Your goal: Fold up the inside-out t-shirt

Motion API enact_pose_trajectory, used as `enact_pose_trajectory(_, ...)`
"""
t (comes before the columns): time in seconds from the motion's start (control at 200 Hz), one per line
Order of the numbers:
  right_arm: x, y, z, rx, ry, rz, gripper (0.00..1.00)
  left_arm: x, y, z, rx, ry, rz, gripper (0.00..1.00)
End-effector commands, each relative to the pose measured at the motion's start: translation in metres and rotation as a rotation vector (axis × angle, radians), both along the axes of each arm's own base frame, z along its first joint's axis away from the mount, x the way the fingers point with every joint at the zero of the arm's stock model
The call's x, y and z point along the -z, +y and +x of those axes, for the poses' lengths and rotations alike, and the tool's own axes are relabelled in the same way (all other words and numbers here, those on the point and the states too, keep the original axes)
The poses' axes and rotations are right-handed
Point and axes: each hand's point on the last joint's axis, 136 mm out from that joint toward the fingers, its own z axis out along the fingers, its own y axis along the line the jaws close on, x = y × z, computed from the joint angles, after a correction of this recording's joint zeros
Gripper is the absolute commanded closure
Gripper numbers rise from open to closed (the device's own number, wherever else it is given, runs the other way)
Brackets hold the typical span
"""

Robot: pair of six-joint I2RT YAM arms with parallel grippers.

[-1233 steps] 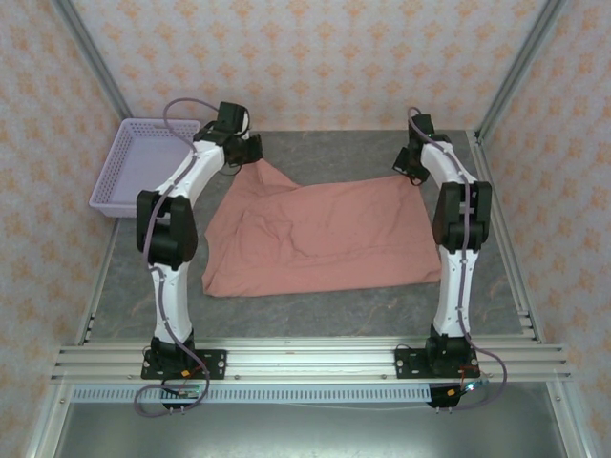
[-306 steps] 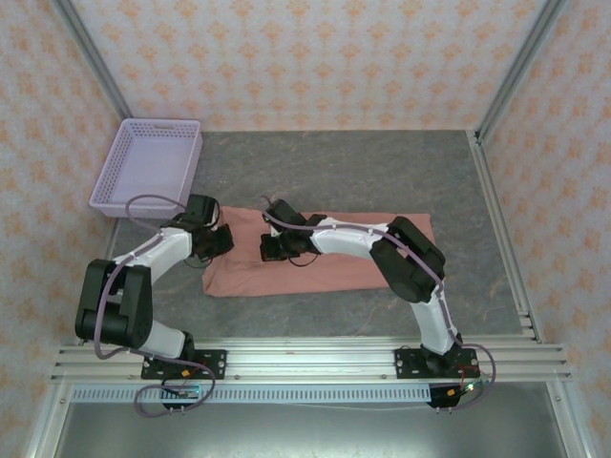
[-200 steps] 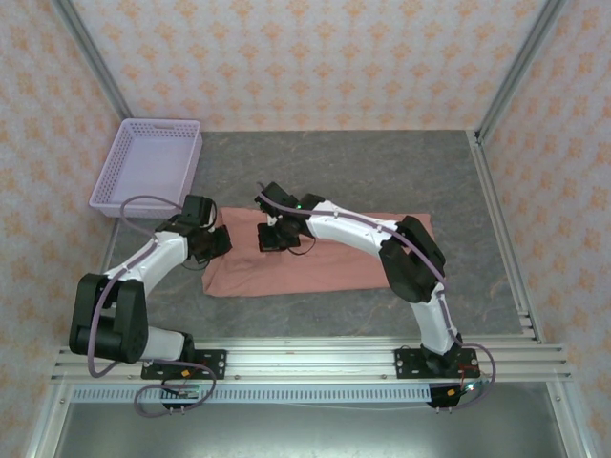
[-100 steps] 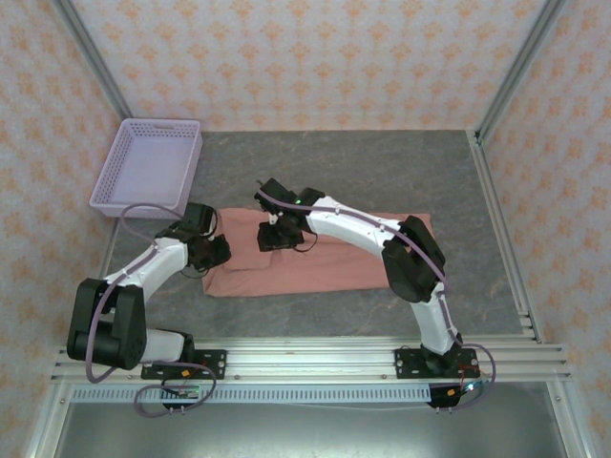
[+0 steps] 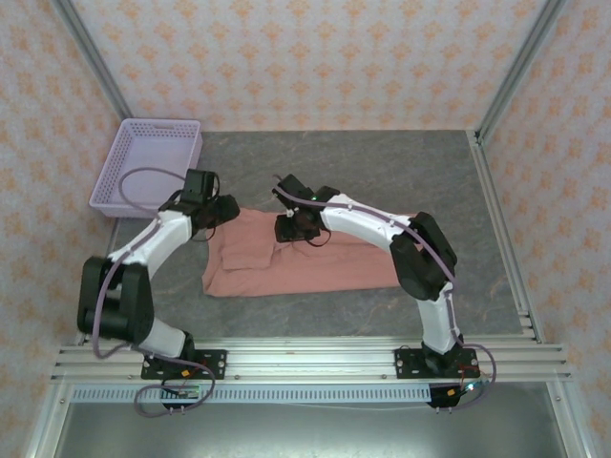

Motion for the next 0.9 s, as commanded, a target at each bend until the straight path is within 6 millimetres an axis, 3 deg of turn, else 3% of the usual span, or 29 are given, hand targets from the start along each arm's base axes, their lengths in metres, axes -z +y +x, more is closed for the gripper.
enact_pose_trajectory(0.0, -0.017, -0.016, 0.020, 0.055, -0.093, 0.006, 0.58, 0.011, 0.001, 0.026, 0.015, 0.015, 0.037, 0.55)
enact_pose_trajectory(0.285, -0.002, -0.036, 0.021, 0.086, -0.085, -0.043, 0.57, 0.059, 0.027, 0.059, -0.045, 0.125, 0.136, 0.56)
enact_pose_trajectory(0.31, -0.001, -0.039, 0.021, 0.089, -0.087, -0.054, 0.57, 0.073, 0.029, 0.060, -0.045, 0.154, 0.147, 0.56)
enact_pose_trajectory(0.415, 0.005, -0.058, 0.021, 0.101, -0.092, -0.117, 0.57, 0.081, 0.035, 0.068, -0.044, 0.172, 0.189, 0.56)
enact_pose_trajectory(0.565, 0.005, -0.089, 0.023, 0.135, -0.097, -0.155, 0.57, 0.069, 0.036, 0.070, -0.041, 0.148, 0.201, 0.54)
enact_pose_trajectory(0.645, -0.001, -0.106, 0.025, 0.141, -0.119, -0.164, 0.56, 0.056, 0.038, 0.066, -0.048, 0.115, 0.205, 0.53)
enact_pose_trajectory(0.675, -0.004, -0.110, 0.026, 0.138, -0.128, -0.165, 0.55, 0.036, 0.038, 0.065, -0.054, 0.068, 0.203, 0.52)
enact_pose_trajectory(0.78, -0.008, -0.123, 0.025, 0.126, -0.151, -0.177, 0.52, 0.017, 0.043, 0.047, -0.063, 0.028, 0.222, 0.49)
enact_pose_trajectory(0.896, -0.013, -0.135, 0.026, 0.134, -0.170, -0.181, 0.46, 0.028, 0.046, 0.012, -0.068, 0.076, 0.176, 0.35)
